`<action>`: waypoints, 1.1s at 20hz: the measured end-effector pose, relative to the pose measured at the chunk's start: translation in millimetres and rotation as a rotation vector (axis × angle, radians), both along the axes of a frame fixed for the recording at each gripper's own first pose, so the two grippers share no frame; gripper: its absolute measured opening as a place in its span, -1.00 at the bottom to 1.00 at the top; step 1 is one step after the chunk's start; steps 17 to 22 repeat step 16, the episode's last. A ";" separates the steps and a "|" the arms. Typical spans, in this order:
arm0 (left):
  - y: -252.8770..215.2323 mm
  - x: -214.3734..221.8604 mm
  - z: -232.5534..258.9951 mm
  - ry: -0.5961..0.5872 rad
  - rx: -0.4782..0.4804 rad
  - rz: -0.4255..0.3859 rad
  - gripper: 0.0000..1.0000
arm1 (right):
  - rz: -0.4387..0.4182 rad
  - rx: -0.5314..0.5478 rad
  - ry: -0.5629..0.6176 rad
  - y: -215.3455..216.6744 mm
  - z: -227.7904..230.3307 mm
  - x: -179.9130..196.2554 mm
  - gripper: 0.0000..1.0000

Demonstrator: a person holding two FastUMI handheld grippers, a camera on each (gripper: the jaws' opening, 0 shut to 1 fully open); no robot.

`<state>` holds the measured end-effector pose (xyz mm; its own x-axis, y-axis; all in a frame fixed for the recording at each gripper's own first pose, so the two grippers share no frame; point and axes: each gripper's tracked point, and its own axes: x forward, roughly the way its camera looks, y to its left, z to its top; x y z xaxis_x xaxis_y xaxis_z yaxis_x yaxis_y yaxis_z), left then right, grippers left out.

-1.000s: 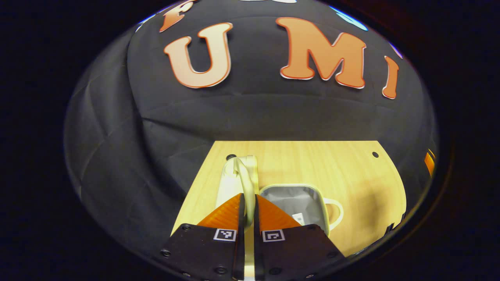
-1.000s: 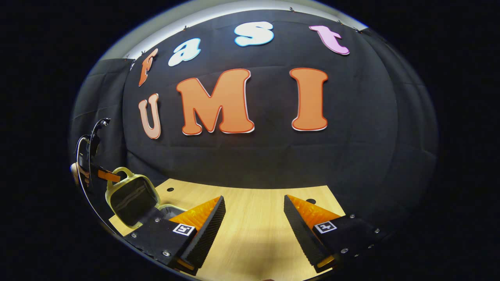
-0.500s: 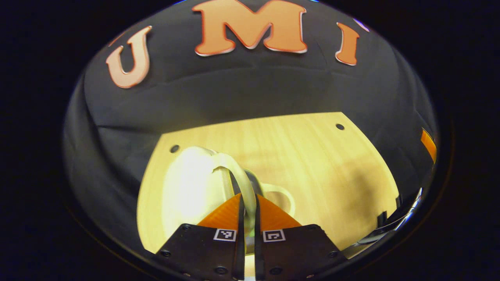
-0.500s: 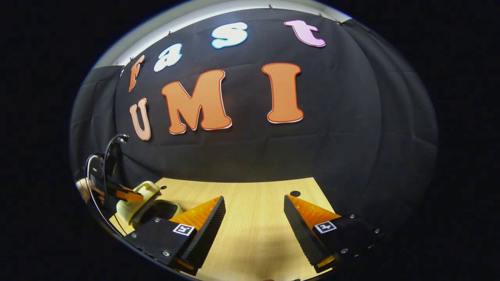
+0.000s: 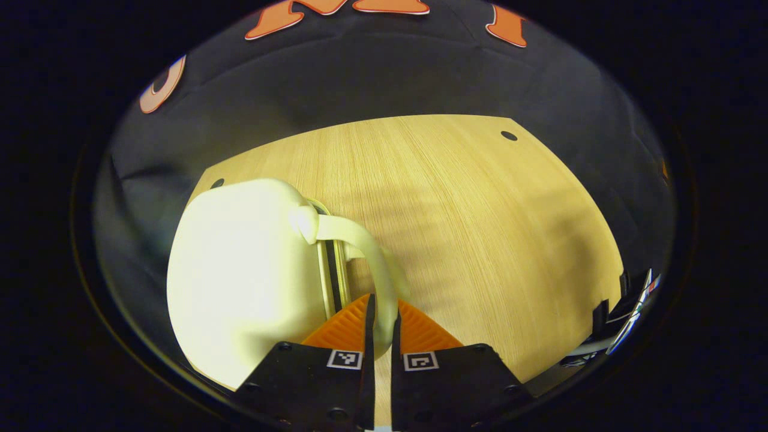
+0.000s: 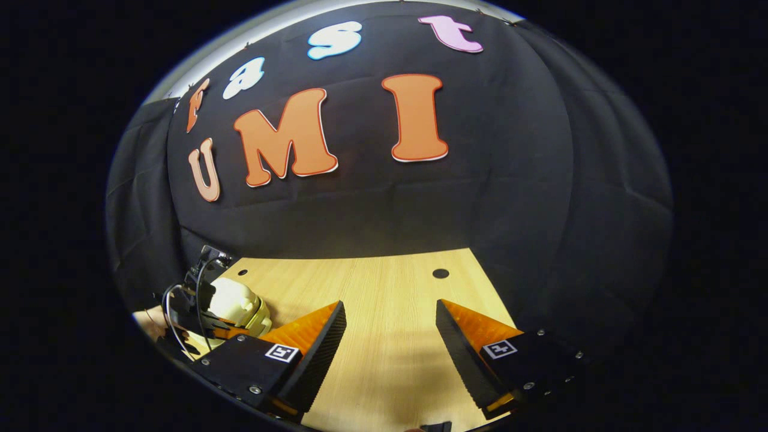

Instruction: First open the suitcase, pack the skin care products into it, and then close the suitcase.

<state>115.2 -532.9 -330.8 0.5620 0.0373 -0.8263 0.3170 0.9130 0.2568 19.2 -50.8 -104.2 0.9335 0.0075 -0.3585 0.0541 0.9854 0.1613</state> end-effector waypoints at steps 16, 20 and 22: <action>-41.9 -18.7 200.6 -0.520 -0.276 -0.016 0.98 | 0.017 -0.062 -0.054 45.7 23.0 -6.8 0.92; -41.9 -18.7 200.6 -0.520 -0.276 -0.016 0.98 | 0.017 -0.062 -0.054 45.7 23.0 -6.8 0.92; -41.9 -18.7 200.6 -0.520 -0.276 -0.016 0.98 | 0.017 -0.062 -0.054 45.7 23.0 -6.8 0.92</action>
